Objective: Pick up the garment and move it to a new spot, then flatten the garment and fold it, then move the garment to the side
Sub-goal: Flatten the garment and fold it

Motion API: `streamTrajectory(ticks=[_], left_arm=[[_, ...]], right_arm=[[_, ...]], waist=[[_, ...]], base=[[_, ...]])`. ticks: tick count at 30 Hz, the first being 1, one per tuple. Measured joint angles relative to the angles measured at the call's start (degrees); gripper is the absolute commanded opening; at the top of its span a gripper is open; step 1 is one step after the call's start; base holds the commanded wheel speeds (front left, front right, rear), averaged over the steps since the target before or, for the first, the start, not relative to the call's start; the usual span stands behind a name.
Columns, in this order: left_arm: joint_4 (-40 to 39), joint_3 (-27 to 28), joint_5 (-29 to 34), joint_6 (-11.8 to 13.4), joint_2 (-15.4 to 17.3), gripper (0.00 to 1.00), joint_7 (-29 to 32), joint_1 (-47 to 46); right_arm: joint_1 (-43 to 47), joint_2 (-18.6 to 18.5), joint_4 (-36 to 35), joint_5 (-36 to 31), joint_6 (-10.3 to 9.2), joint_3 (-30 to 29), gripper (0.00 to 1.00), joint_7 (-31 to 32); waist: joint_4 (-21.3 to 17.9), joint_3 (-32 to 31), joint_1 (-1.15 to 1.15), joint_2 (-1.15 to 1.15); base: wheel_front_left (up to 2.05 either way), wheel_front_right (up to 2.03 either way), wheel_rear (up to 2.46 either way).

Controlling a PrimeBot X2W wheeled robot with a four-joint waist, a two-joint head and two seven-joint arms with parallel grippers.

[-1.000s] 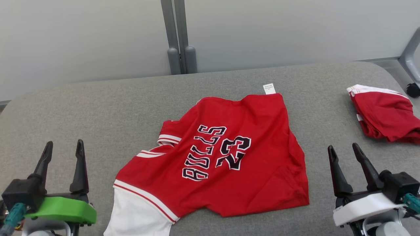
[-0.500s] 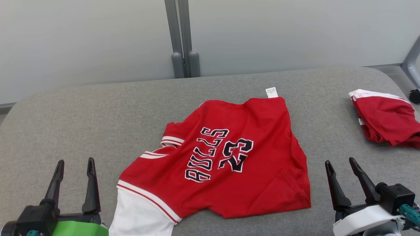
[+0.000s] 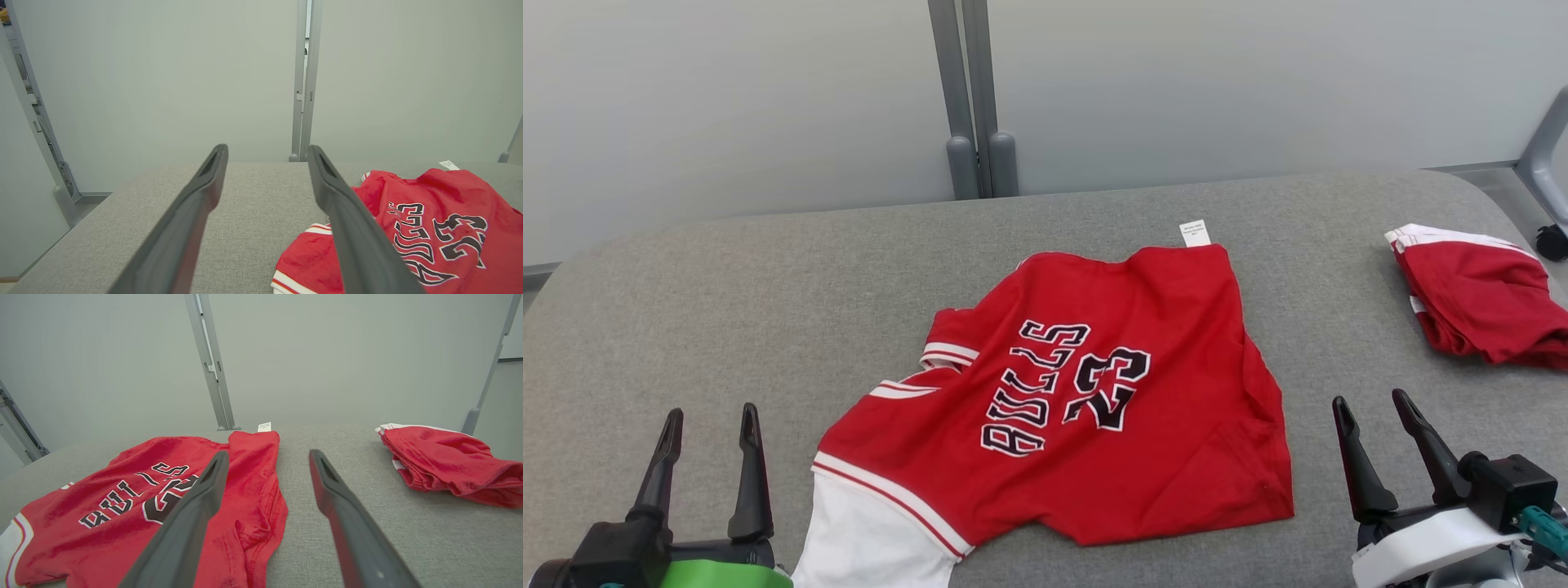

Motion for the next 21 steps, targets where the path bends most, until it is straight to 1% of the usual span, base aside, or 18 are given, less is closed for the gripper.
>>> streamTrajectory(ticks=[8,10,12,15,17,21], left_arm=[[1.89,1.48,1.62,-1.88,-1.91,1.0,-0.01,0.48],[3.48,1.24,1.67,-2.34,-2.01,1.0,0.0,0.94],[4.83,0.7,1.53,-2.85,-2.0,1.0,0.59,0.99],[6.93,-0.15,0.57,-3.53,-1.92,1.0,3.94,0.99],[8.68,-0.76,-0.77,-3.85,-1.76,1.0,8.1,0.99],[10.96,-2.33,-2.27,-4.71,-1.2,1.0,15.74,1.03]], right_arm=[[-0.65,-0.27,0.14,-0.01,0.0,0.32,1.0,0.0],[-0.79,-0.69,1.63,0.41,0.0,1.41,1.0,0.25],[-0.81,-1.09,3.81,1.74,0.0,2.93,1.0,3.04],[-1.23,-1.98,6.25,3.63,0.0,5.57,1.0,7.36],[-2.05,-2.6,7.77,5.21,0.0,7.08,1.0,10.66],[-2.57,-3.12,9.33,6.97,0.0,8.79,1.0,14.63]], waist=[[0.17,-0.13,0.0,0.0],[0.37,-0.07,0.0,0.0],[0.67,0.05,0.0,0.0],[1.34,0.3,0.0,0.0],[1.84,0.55,0.0,0.0],[2.91,0.95,0.0,0.0]], base=[[0.0,0.0,0.0],[0.0,0.0,0.0],[0.0,0.0,0.0],[0.0,0.0,0.0],[0.0,0.0,0.0],[0.0,0.0,0.0]])
